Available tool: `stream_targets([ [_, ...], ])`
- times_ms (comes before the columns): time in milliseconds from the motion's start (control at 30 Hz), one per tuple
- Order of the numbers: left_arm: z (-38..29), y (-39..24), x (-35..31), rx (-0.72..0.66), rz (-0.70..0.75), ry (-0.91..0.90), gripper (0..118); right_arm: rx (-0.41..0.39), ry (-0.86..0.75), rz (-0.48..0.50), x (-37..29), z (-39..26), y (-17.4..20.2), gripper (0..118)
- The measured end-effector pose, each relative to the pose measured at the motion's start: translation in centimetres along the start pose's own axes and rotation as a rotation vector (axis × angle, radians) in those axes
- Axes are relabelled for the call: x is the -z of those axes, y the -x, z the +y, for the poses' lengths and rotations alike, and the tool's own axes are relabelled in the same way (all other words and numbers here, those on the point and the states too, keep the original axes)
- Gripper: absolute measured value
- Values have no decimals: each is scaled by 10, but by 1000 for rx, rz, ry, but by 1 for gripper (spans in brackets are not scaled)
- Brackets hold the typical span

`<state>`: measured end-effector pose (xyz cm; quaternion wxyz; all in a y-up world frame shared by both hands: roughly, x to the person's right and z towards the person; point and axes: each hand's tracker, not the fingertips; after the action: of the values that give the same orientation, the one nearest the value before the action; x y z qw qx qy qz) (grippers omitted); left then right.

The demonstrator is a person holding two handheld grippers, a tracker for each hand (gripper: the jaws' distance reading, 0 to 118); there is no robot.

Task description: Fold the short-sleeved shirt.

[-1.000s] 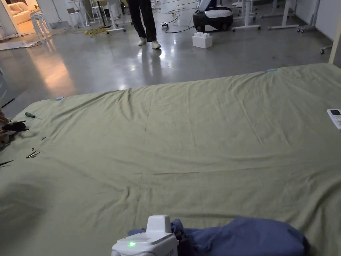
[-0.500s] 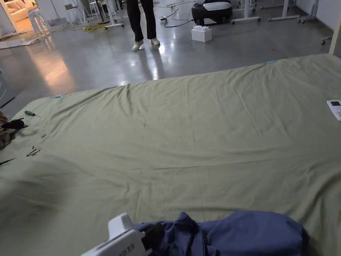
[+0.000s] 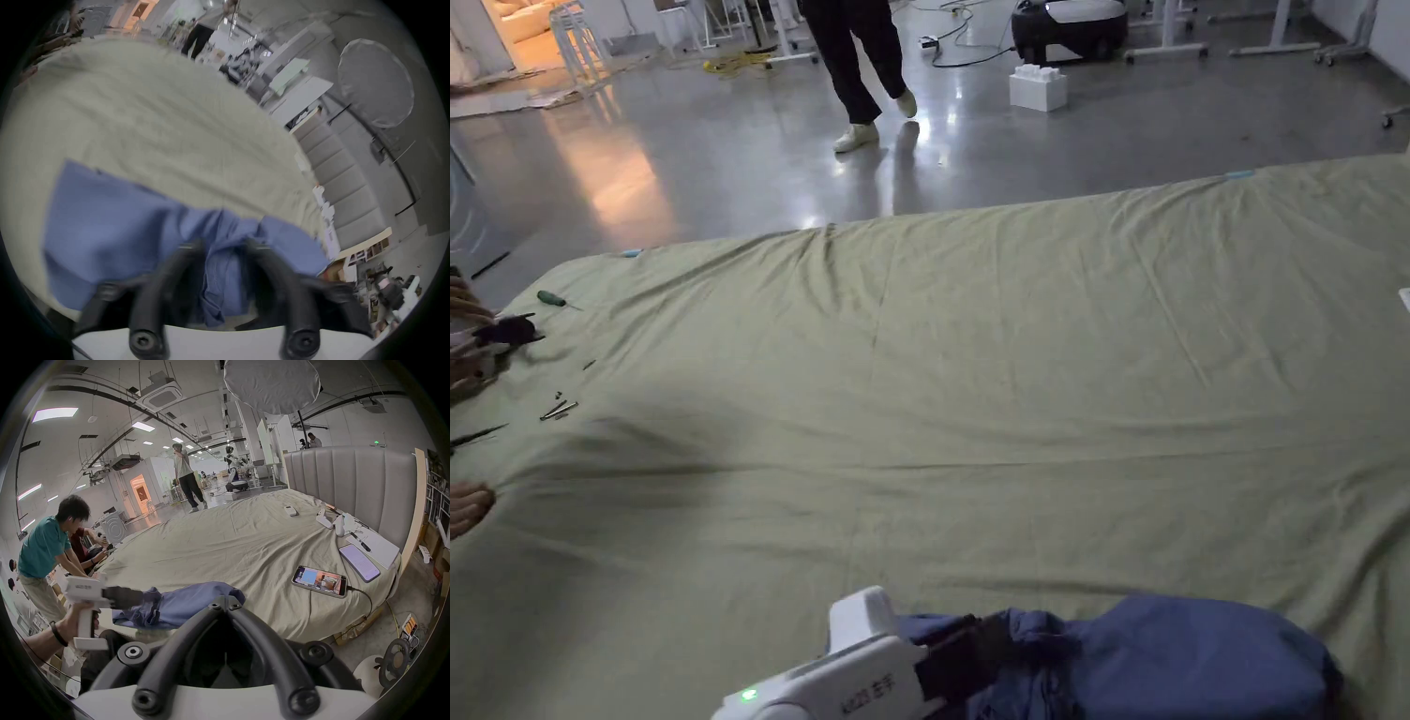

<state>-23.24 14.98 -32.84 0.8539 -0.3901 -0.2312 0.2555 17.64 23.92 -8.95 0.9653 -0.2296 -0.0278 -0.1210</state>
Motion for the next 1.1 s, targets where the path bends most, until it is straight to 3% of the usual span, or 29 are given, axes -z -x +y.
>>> stream_targets([
  [33,8,10,-16,-10,-18,-34,91,5,0,12,2,0,1,0],
  [67,15,22,-30,-36,-24,-48,103,7,4,24,5,0,1,0],
  [200,32,85,-63,-192,-2,-50,106,-3,11,43,10,-2,6,0],
  [333,28,137,-45,-370,13,45,106,-7,28,52,10,-6,9,0],
  [467,14,142,-9,-481,-119,145,86,-24,36,50,5,-5,11,0],
  [567,9,136,7,-493,-83,130,50,-39,34,37,1,-2,12,0],
  [600,9,137,9,-493,-69,126,19,-40,32,32,0,-2,12,0],
  [667,8,136,1,-545,-92,108,16,-40,27,29,-3,-1,12,0],
  [867,30,134,-59,-466,-124,-19,15,-42,29,46,2,1,12,0],
  [967,61,122,-102,-268,16,-76,15,-55,30,63,7,1,17,0],
  [1100,78,63,-119,-52,83,-89,15,-61,18,80,9,0,23,0],
])
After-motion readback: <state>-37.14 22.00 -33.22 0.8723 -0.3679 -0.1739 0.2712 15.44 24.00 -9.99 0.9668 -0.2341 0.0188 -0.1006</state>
